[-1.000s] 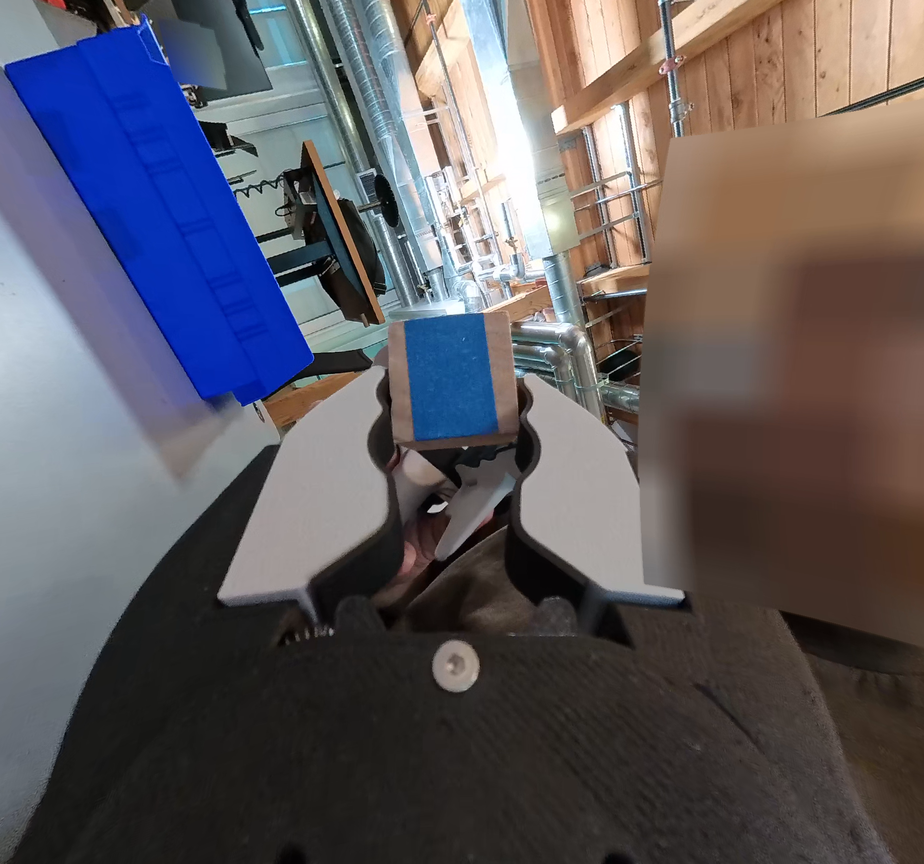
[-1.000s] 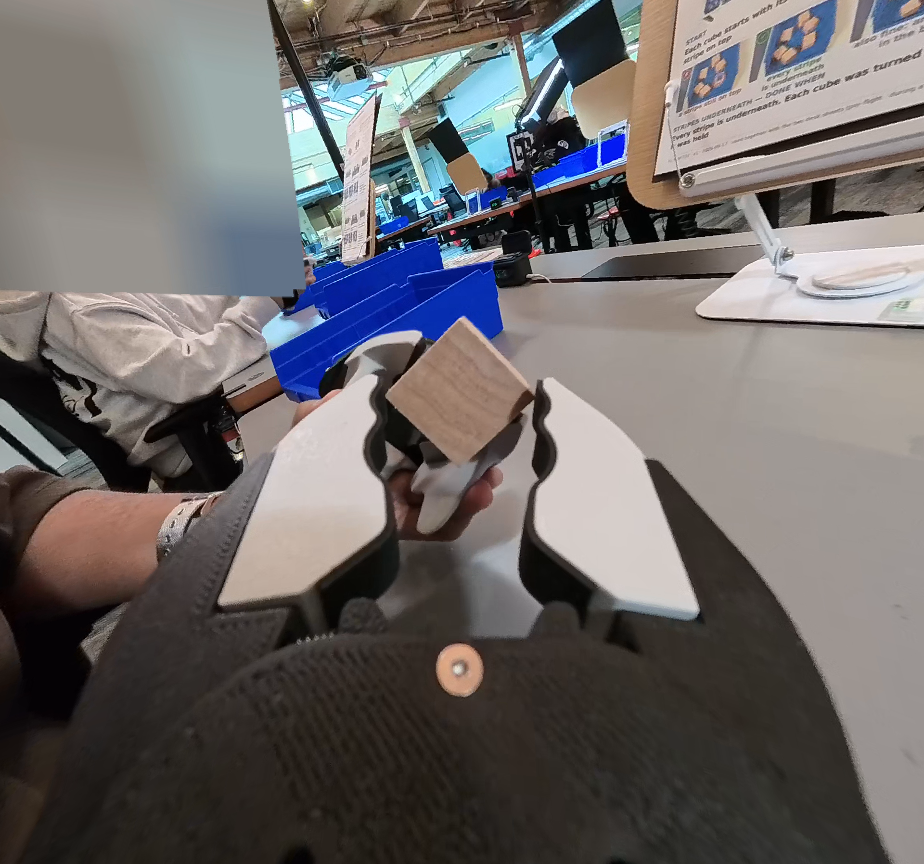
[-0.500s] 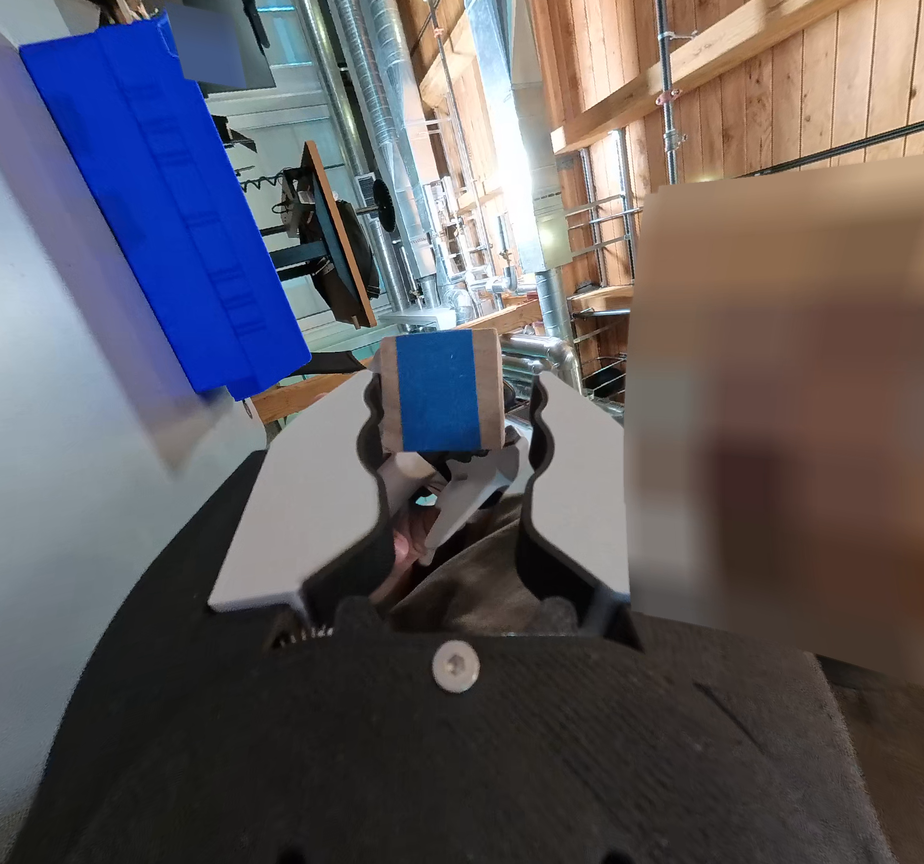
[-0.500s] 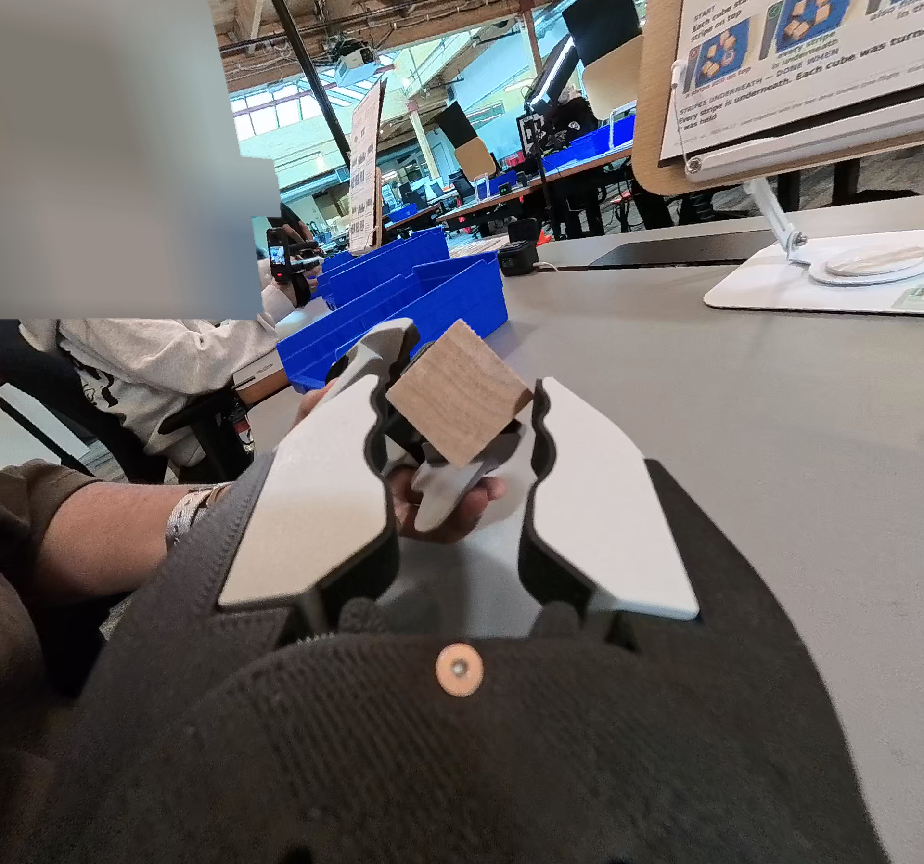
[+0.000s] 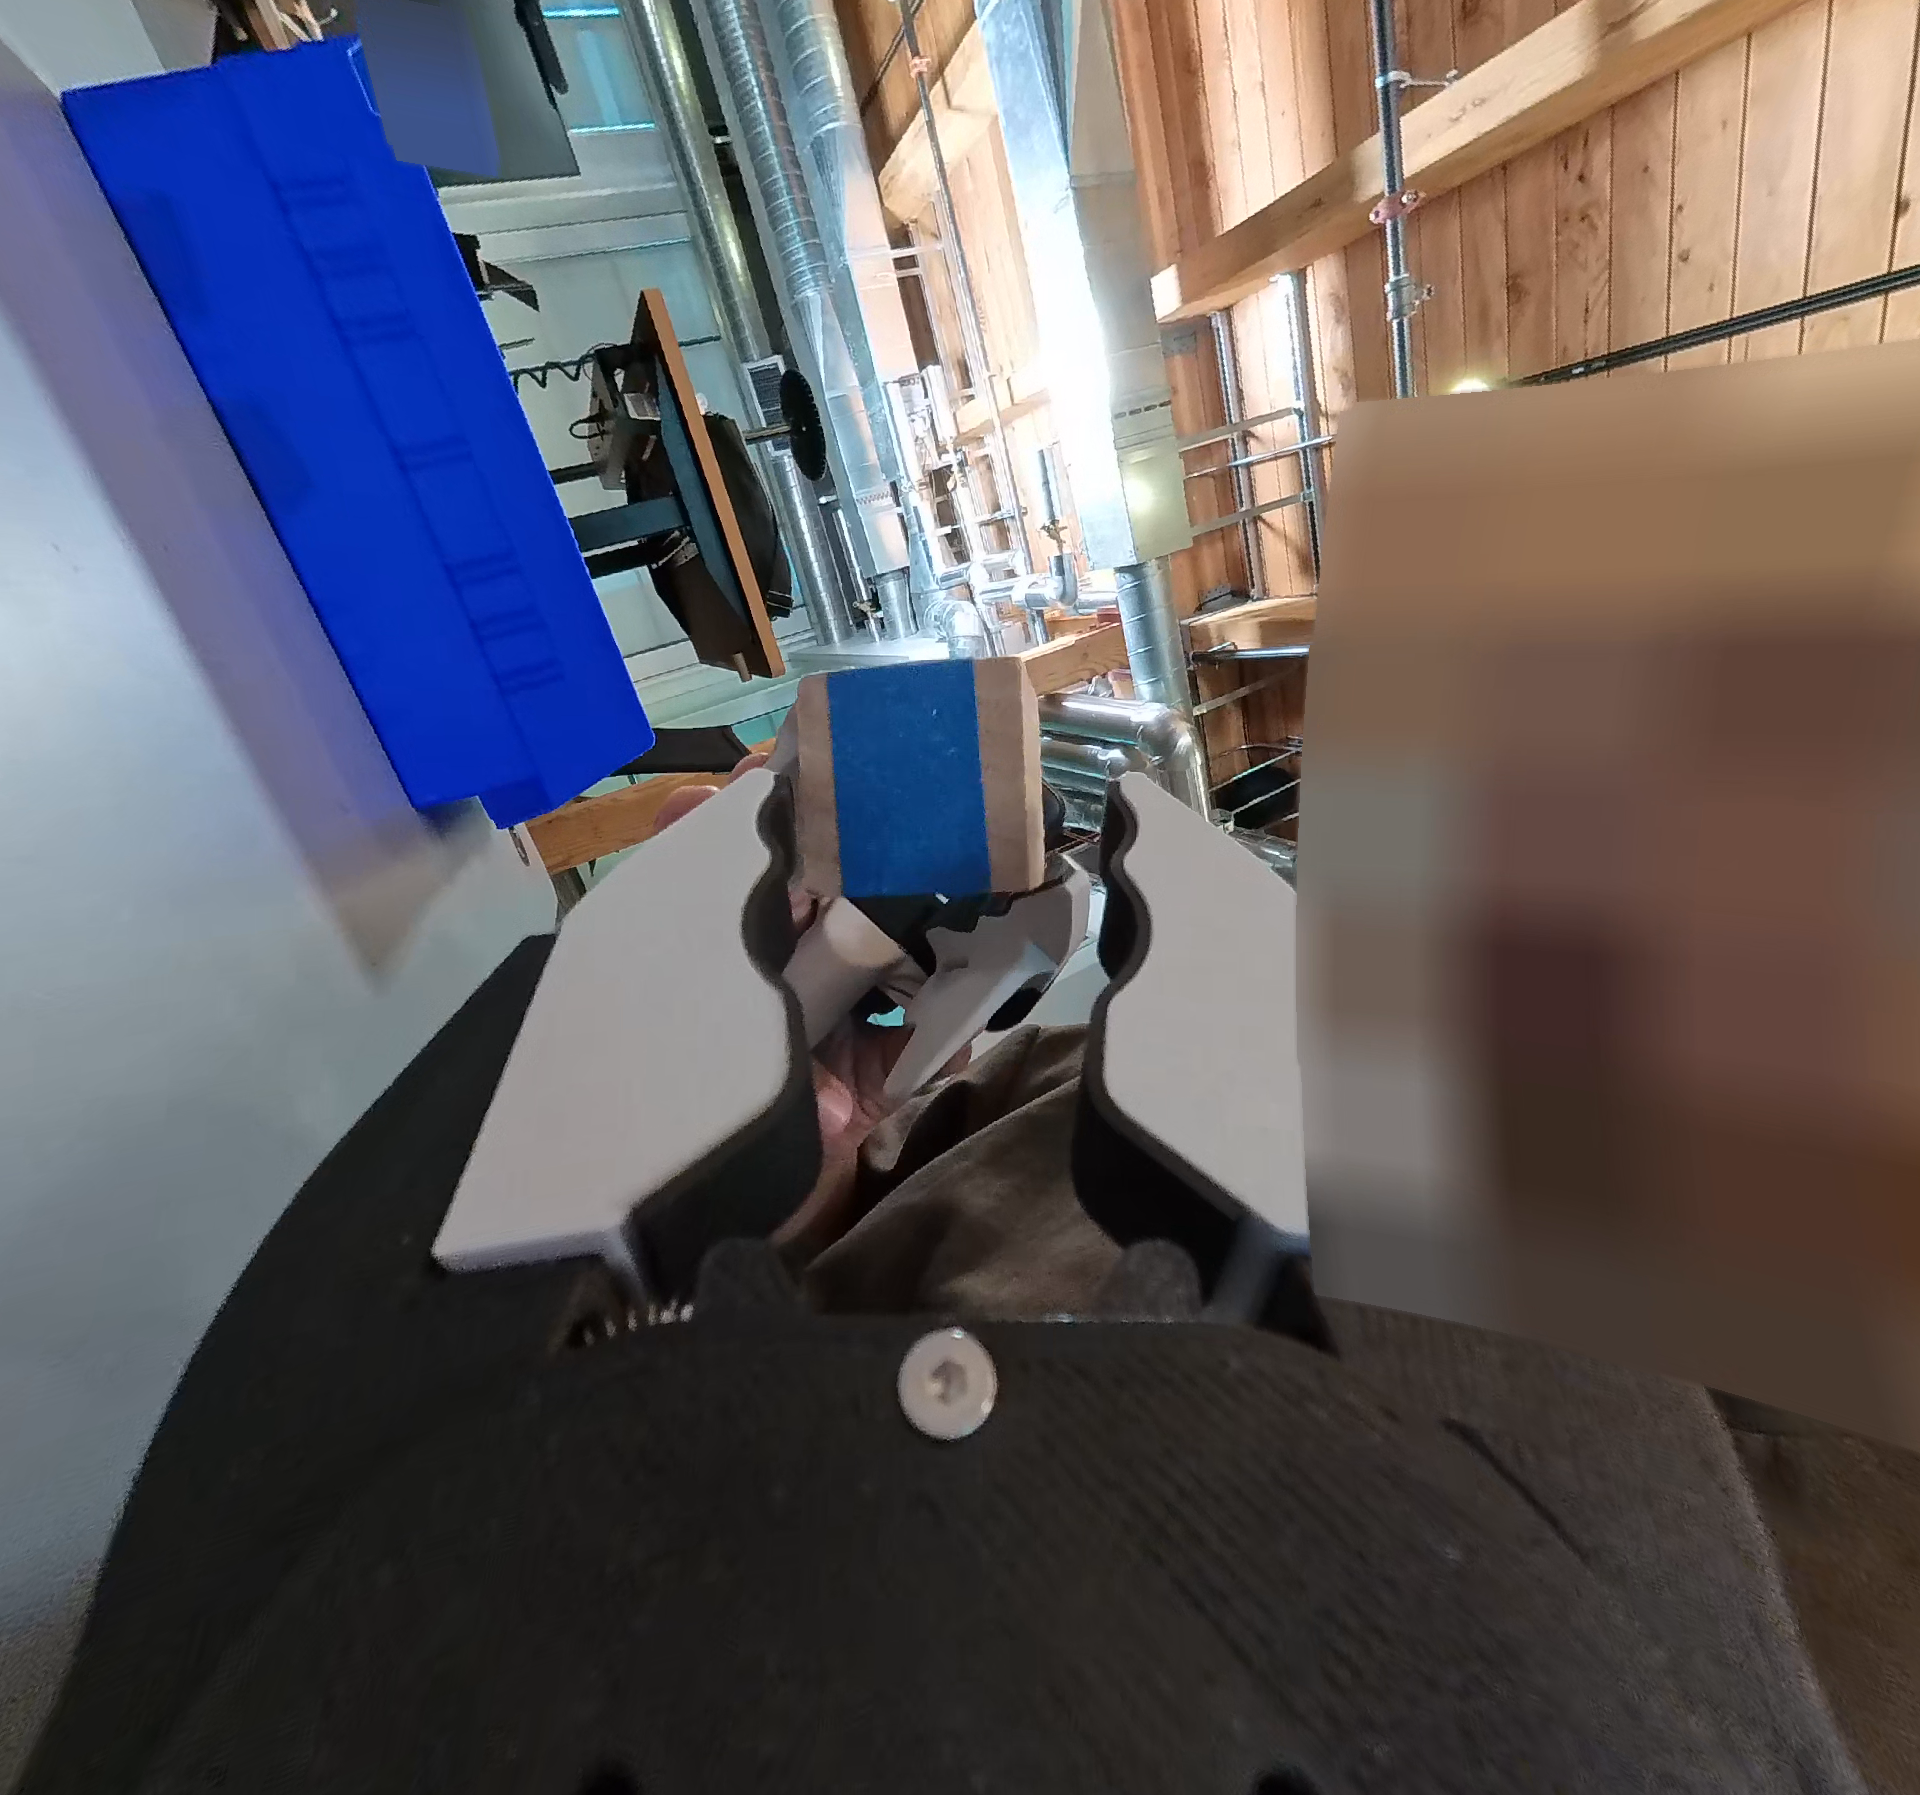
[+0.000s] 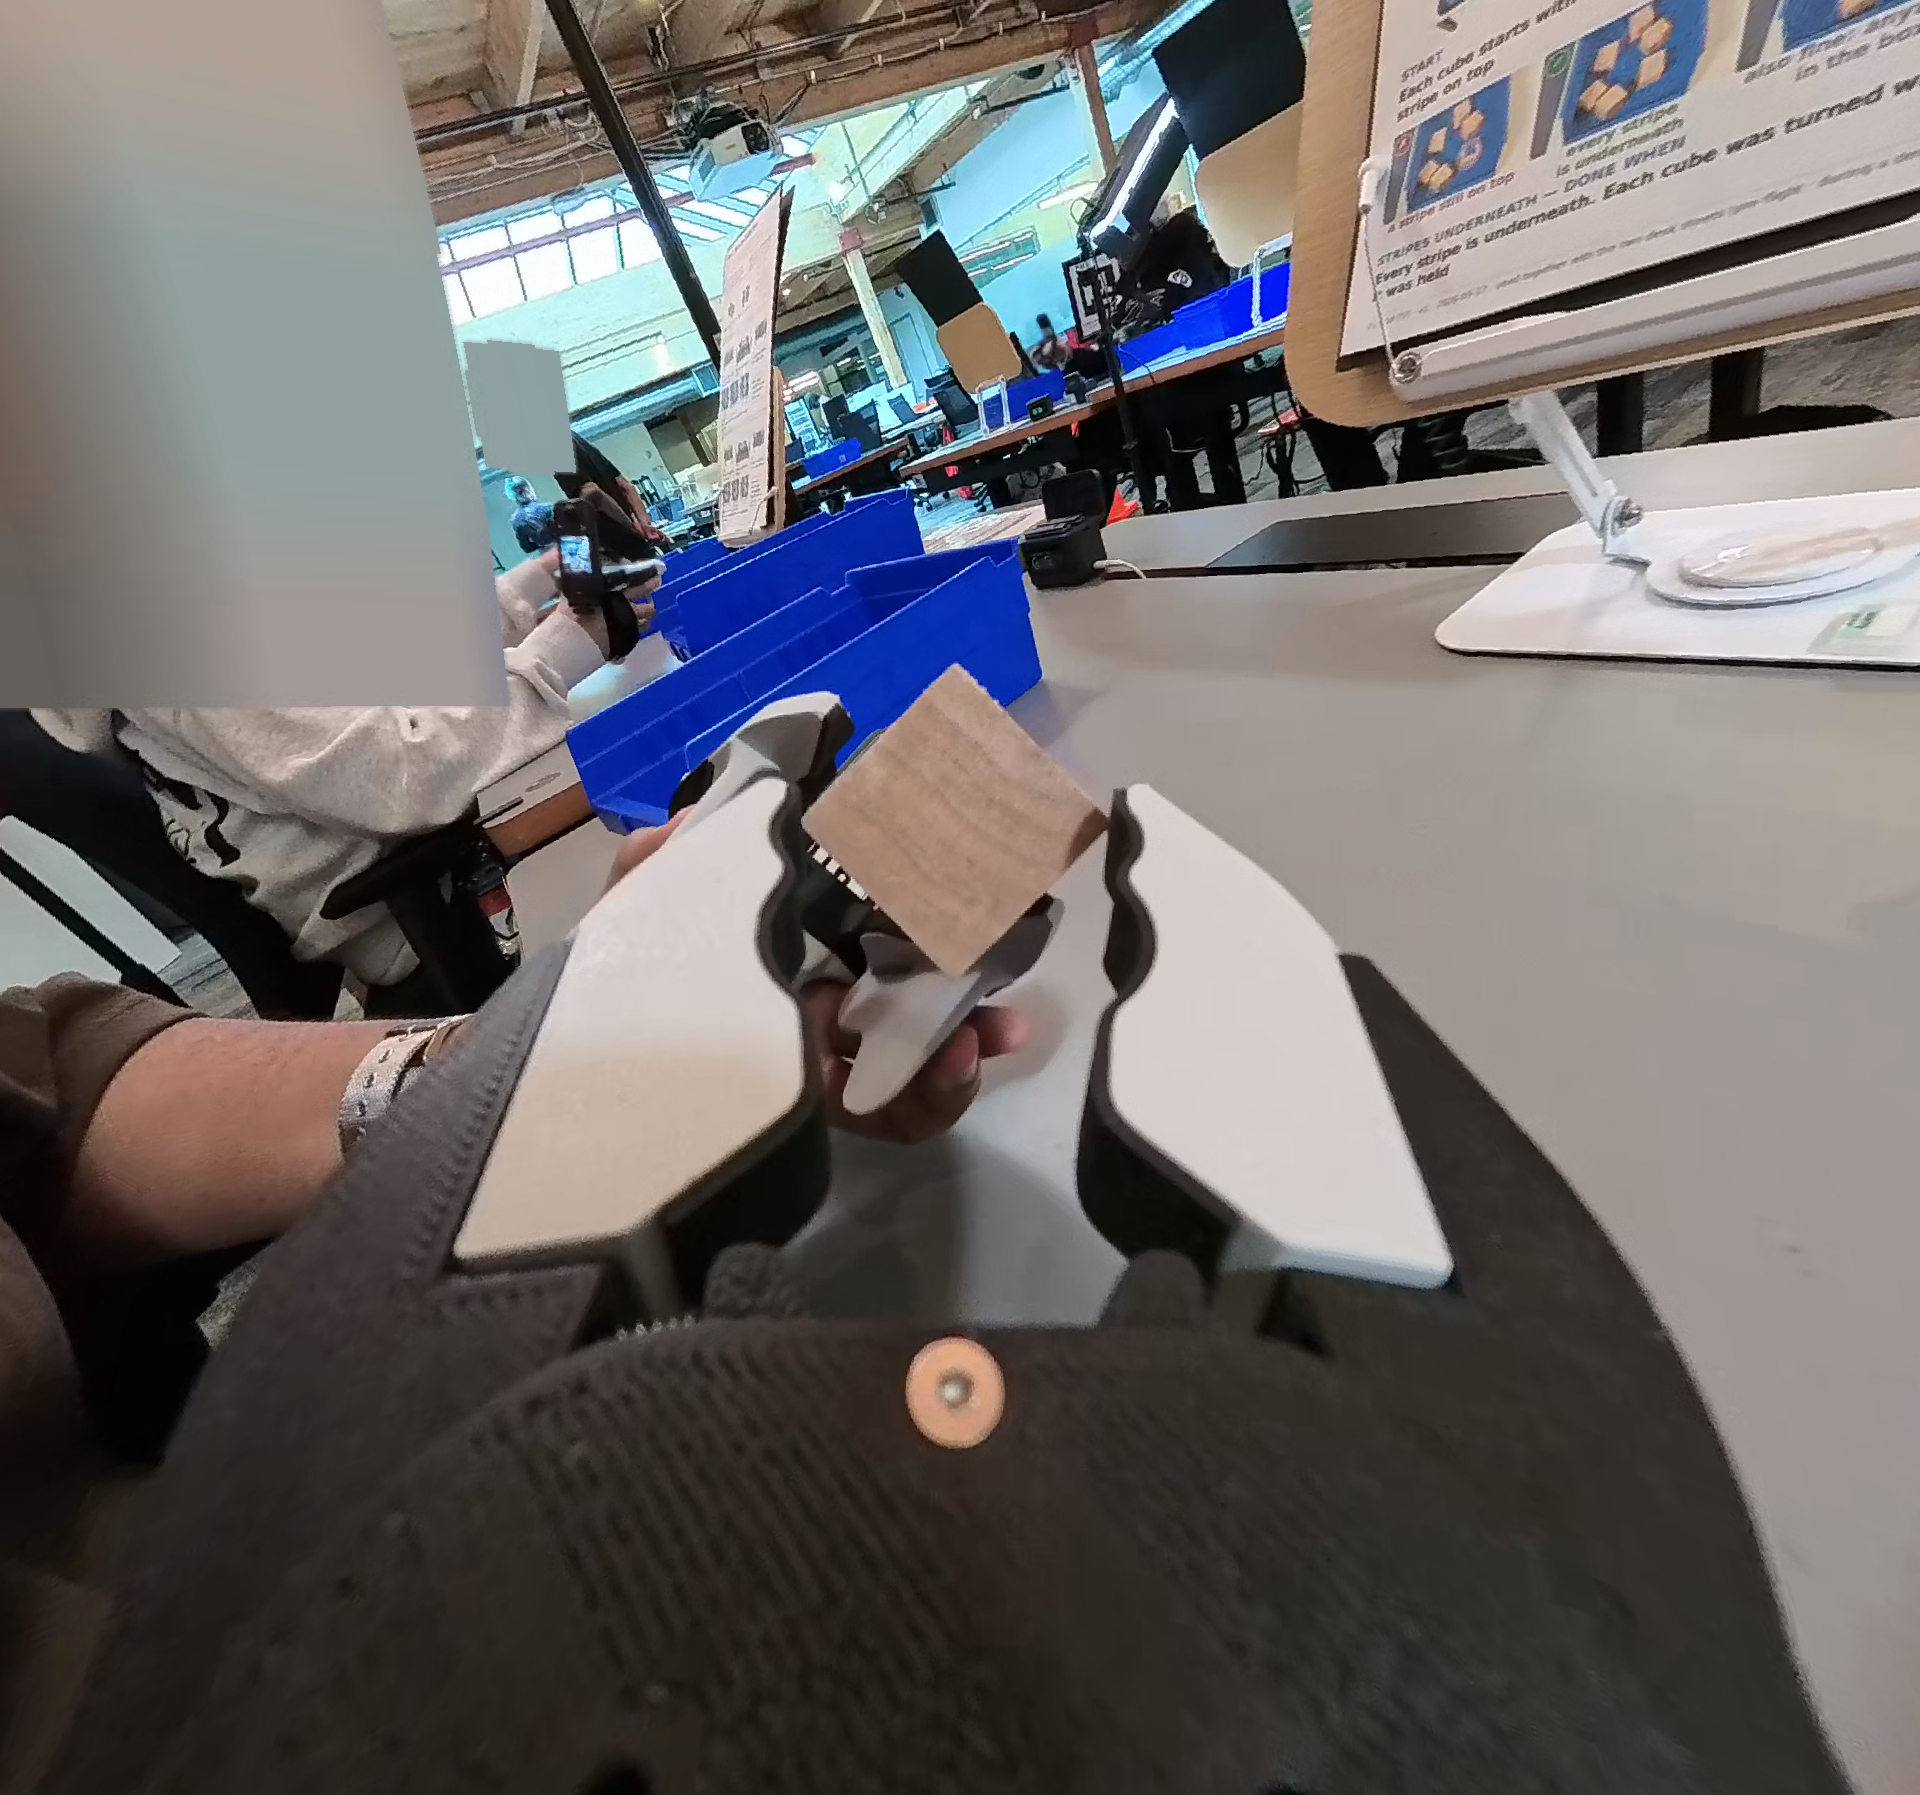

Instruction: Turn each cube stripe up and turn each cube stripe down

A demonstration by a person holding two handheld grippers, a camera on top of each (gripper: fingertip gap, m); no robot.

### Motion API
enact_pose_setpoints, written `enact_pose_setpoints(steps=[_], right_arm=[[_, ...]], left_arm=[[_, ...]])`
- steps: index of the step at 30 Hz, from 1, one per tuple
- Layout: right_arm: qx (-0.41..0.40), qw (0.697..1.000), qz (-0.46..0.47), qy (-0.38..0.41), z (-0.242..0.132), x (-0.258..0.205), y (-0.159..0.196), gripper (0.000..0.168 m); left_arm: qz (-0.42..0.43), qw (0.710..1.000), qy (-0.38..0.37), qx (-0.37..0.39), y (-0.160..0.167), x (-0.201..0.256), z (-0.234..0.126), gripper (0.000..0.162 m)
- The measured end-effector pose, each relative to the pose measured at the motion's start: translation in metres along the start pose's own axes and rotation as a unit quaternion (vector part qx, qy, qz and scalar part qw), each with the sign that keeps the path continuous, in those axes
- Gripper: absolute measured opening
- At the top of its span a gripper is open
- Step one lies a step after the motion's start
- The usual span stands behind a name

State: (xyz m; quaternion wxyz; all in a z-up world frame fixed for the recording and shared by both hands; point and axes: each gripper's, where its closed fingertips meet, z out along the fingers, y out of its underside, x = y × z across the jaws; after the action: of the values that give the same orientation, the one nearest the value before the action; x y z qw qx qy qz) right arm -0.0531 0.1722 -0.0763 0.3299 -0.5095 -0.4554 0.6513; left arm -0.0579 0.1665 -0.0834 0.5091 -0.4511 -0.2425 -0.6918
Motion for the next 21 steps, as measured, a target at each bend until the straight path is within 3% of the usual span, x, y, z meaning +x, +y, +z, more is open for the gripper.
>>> enact_pose_setpoints(steps=[21], right_arm=[[0.003,1.000,0.004,-0.012,-0.0007,-0.0035,-0.0008,0.057]], left_arm=[[0.000,1.000,-0.002,0.000,-0.0008,-0.0012,-0.0007,0.056]])
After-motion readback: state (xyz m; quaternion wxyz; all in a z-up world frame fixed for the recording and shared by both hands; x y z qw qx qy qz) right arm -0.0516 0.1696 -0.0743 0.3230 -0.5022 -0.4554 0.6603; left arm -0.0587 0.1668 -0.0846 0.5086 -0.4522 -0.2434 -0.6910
